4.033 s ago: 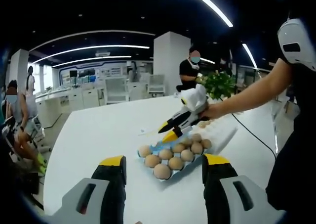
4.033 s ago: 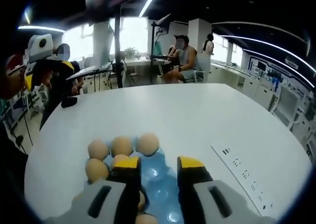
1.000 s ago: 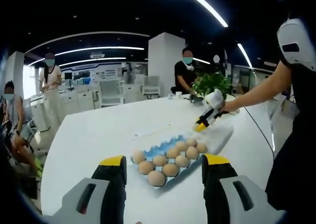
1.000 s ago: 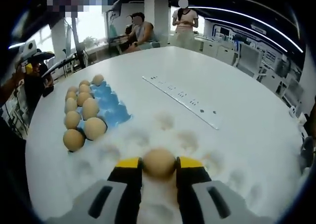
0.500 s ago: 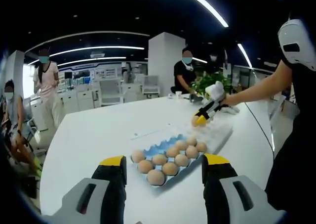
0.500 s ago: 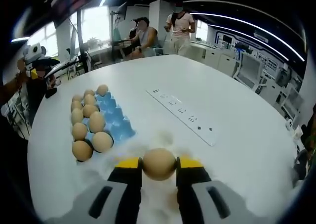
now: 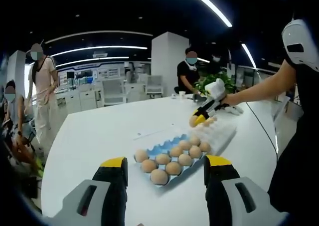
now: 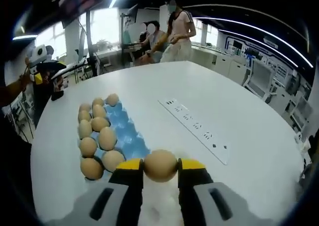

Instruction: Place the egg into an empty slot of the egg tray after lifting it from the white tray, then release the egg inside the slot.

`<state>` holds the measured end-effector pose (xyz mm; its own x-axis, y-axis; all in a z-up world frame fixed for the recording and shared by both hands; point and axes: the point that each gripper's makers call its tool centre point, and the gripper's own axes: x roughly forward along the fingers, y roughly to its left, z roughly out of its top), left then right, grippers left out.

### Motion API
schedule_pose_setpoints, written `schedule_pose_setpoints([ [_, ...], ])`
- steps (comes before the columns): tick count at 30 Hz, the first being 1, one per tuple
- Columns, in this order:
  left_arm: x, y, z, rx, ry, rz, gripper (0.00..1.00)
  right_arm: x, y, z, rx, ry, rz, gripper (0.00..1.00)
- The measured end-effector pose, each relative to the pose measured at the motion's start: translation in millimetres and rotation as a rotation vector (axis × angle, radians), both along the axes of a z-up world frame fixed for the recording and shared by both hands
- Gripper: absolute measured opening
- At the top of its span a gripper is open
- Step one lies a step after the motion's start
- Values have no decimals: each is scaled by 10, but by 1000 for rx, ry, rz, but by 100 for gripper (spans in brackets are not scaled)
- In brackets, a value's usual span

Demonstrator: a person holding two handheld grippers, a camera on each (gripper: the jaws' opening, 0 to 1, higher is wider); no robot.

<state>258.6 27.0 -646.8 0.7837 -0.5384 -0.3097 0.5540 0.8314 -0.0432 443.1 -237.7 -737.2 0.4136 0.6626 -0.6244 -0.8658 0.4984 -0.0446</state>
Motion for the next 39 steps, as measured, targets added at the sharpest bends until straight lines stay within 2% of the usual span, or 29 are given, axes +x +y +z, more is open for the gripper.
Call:
schedule_pose_setpoints([
  [21, -26, 56, -21, -2, 4, 13, 62, -49, 721, 25, 38, 6, 116, 26],
  [39, -34, 139, -9, 4, 2, 28, 62, -96, 1201, -11, 55, 14, 188, 27],
])
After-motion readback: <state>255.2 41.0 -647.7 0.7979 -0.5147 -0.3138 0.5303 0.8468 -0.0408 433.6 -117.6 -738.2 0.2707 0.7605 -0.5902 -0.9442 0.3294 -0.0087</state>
